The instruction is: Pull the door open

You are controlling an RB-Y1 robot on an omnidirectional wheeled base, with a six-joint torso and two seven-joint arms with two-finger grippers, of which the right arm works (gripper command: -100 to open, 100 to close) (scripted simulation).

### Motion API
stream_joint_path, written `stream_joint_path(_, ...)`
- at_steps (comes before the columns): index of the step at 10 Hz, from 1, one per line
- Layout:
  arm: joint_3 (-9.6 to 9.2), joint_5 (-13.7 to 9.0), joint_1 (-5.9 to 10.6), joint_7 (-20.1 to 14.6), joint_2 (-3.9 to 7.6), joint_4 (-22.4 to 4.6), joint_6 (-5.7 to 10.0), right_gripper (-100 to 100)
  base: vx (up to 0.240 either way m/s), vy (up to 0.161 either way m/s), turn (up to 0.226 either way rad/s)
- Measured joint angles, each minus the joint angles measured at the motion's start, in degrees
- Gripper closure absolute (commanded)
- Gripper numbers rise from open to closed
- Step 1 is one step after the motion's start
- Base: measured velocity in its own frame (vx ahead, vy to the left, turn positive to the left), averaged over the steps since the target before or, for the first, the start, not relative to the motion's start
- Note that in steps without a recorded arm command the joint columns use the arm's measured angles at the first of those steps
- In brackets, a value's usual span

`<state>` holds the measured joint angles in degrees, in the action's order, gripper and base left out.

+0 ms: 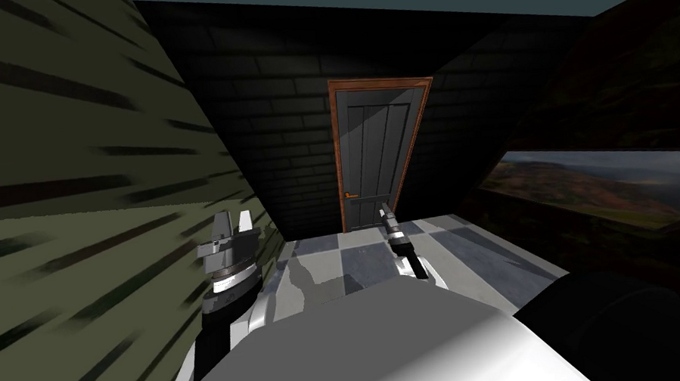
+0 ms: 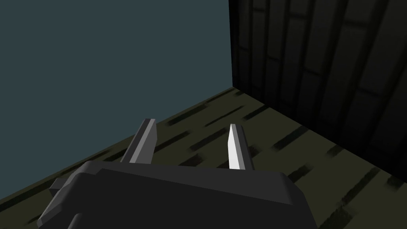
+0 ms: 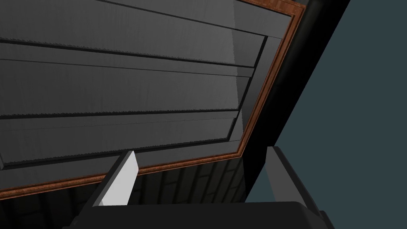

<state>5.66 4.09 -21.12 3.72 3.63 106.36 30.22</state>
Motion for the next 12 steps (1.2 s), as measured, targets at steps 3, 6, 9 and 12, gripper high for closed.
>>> stream_joint_path(3, 0.41, 0.2, 1.76, -1.1, 0.46, -5.1, 1.29, -100, 0.099, 0.015, 0.012)
stream_joint_path(6, 0.83, 0.4, 3.33, -2.2, 0.90, -10.0, 2.60, -100, 0.103, 0.012, 0.010)
stream_joint_path(9, 1.49, 0.5, 5.24, -3.7, 1.63, -15.1, 3.68, -100, 0.097, 0.011, 0.011)
stream_joint_path(12, 1.93, 0.7, 6.90, -4.9, 1.99, -19.9, 4.73, -100, 0.096, 0.003, 0.011)
